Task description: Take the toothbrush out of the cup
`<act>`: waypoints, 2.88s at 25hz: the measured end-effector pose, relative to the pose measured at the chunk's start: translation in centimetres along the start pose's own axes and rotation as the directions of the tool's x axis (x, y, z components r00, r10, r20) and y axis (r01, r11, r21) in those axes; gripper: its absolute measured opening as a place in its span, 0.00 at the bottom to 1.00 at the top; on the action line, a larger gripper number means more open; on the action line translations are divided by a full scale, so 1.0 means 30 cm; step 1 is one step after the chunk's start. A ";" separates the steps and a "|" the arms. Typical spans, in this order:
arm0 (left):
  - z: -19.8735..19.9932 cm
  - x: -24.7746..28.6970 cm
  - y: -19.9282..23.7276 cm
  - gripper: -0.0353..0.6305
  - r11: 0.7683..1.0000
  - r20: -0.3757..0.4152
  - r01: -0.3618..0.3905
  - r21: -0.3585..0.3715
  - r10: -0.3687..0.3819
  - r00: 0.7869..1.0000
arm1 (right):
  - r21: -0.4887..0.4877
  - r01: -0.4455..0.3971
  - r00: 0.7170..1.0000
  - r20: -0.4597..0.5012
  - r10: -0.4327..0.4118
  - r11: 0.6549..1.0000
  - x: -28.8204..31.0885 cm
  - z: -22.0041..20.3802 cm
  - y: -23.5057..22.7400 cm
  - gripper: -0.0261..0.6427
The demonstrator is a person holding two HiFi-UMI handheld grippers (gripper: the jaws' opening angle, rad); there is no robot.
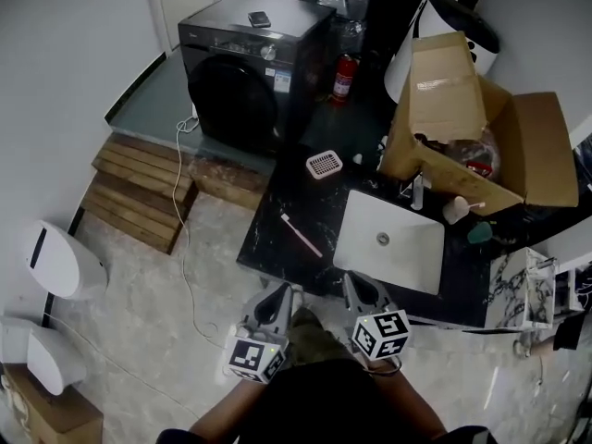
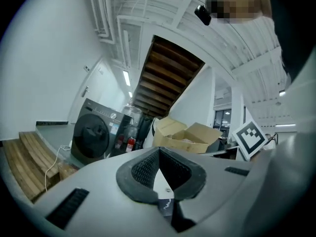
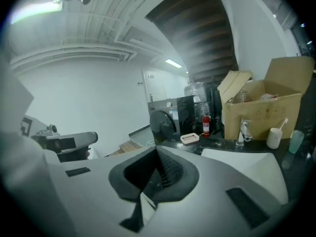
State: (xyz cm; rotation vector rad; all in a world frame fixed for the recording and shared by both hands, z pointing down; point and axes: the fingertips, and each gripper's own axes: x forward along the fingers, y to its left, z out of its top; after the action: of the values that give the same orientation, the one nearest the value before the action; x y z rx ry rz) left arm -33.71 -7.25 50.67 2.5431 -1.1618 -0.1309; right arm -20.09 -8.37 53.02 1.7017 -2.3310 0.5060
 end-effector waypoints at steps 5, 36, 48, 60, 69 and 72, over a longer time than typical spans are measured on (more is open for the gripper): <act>0.036 -0.046 -0.112 0.09 0.997 0.001 0.073 0.021 -0.073 0.997 | 0.007 0.074 0.996 0.055 -0.075 0.997 -0.158 0.024 -0.013 0.06; -0.394 0.632 -1.365 0.09 0.933 -0.149 0.349 0.081 -0.335 0.930 | 0.171 0.362 0.908 0.159 -0.389 0.916 -1.183 -0.148 -1.200 0.06; -0.535 0.798 -1.563 0.09 0.906 -0.242 0.400 0.138 -0.361 0.901 | 0.198 0.415 0.887 0.130 -0.443 0.888 -1.323 -0.298 -1.413 0.06; -0.567 1.281 -1.523 0.09 0.901 -0.290 0.406 0.149 -0.353 0.890 | 0.159 0.429 0.892 0.081 -0.445 0.889 -1.113 -0.205 -1.654 0.06; -0.558 1.674 -1.450 0.09 0.905 -0.280 0.396 0.157 -0.344 0.896 | 0.171 0.402 0.913 -0.002 -0.407 0.900 -0.860 -0.168 -1.845 0.06; -0.589 1.789 -1.434 0.09 0.895 -0.298 0.407 0.182 -0.344 0.890 | 0.176 0.390 0.919 -0.007 -0.395 0.904 -0.791 -0.177 -1.903 0.06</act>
State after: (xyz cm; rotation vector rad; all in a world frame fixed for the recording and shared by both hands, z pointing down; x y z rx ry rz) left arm 36.52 -16.52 55.54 2.8657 -0.6015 0.2610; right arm 41.35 -1.11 57.78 2.2014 -1.9259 0.6207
